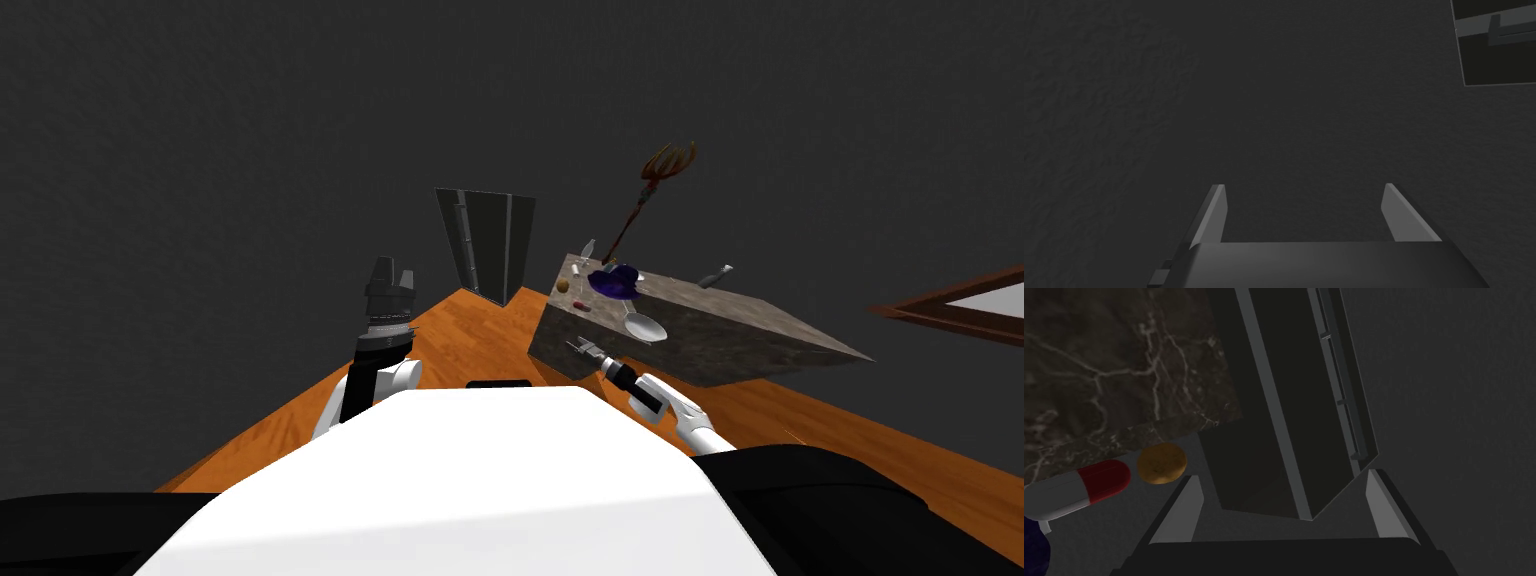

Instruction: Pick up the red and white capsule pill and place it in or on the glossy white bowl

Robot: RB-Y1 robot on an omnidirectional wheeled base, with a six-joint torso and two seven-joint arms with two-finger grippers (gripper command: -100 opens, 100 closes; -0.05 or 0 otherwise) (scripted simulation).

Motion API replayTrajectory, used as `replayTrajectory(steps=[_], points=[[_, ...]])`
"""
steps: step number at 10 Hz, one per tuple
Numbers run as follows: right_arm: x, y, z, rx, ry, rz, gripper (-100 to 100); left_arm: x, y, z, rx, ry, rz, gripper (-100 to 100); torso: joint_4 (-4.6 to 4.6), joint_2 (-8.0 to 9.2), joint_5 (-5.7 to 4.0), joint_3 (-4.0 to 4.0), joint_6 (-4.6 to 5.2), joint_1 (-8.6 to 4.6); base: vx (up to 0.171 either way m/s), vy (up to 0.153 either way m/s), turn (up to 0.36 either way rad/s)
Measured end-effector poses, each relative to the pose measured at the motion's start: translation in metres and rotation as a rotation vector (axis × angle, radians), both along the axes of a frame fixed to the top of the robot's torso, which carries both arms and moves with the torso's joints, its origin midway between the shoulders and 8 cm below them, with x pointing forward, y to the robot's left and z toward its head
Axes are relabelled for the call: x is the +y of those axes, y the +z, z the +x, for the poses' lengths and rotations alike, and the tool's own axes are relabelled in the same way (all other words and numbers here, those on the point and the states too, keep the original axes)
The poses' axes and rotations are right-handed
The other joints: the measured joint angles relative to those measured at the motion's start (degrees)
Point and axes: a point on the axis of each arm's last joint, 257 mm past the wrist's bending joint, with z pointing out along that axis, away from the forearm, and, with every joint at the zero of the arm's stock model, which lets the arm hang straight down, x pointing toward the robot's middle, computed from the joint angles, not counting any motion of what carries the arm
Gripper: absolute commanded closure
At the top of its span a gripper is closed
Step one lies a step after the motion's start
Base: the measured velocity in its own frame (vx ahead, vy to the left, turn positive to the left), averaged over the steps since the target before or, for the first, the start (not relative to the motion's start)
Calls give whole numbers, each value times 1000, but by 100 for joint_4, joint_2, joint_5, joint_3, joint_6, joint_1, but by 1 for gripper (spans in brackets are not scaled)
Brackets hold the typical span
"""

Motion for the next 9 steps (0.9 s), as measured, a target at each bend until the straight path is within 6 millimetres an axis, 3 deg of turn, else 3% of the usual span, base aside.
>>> replayTrajectory(steps=[7,9], points=[[-96,-35,-44,143,42,-300,-100,0,0,0,0,0,0,0,-1,-3,3,-2,-1,10,79,71,98],[-135,-37,-56,191,55,-397,-100,0,0,0,0,0,0,0,0,1,-1,0,1,-4,84,60,96]])
